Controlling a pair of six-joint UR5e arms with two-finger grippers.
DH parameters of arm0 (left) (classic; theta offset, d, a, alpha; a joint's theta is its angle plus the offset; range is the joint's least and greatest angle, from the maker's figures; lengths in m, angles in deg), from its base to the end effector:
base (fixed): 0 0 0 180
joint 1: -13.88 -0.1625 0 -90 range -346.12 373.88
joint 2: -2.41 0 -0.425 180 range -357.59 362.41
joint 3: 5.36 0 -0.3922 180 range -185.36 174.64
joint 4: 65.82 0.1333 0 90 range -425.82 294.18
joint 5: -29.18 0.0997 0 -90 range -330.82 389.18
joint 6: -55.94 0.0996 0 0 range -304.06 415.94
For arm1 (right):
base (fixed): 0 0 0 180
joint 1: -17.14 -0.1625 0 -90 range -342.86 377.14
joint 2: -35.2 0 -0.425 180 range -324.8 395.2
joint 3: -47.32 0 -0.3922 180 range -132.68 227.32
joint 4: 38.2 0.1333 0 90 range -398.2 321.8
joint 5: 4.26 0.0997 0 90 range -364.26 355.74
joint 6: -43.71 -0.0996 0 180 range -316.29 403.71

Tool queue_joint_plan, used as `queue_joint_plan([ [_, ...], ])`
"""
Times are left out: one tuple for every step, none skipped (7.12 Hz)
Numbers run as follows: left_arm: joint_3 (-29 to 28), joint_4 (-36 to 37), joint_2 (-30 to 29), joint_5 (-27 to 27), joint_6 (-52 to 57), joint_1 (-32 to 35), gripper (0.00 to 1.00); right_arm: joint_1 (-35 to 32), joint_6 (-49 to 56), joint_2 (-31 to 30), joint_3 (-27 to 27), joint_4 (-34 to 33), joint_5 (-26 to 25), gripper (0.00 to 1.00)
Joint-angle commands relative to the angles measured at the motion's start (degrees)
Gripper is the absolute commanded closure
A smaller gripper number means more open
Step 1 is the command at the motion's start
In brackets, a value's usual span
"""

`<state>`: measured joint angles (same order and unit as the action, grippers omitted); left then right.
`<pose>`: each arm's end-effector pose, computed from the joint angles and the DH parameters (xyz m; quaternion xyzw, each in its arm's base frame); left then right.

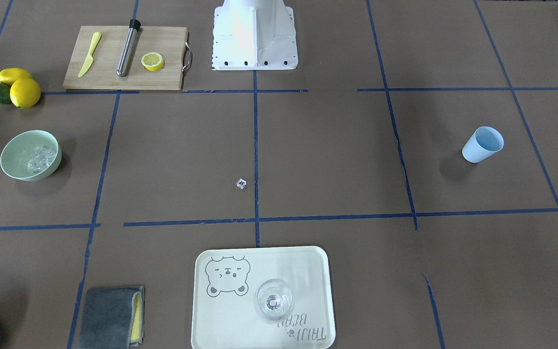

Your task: Pour ice into bowl

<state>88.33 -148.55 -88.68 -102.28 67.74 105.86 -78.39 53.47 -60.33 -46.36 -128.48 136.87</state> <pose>-0.0844 -0.4927 0.6336 0.0223 0.3538 0.0724 0.9323 0.0987 -0.4409 0.6644 0.0408 -0.4299 -0.0253 0.9016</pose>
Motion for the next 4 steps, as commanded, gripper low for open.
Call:
queue_joint_plan([
  [0.2, -1.0, -0.2, 0.0, -3.7, -0.2, 0.00, 0.0, 0.0, -0.1, -0.2, 0.1, 0.1, 0.00],
  [-0.3, -2.9, -0.3, 0.0, -3.8, -0.4, 0.00, 0.0, 0.0, -0.3, -0.3, 0.1, 0.2, 0.00],
  [-0.7, -5.2, -0.3, -0.1, -5.4, -1.4, 0.00, 0.0, 0.1, -0.4, -0.5, 0.1, 0.2, 0.00],
  [-0.9, -5.4, -0.3, 0.0, -6.5, -1.7, 0.00, 0.0, 0.1, -0.5, -0.4, 0.1, 0.2, 0.00],
])
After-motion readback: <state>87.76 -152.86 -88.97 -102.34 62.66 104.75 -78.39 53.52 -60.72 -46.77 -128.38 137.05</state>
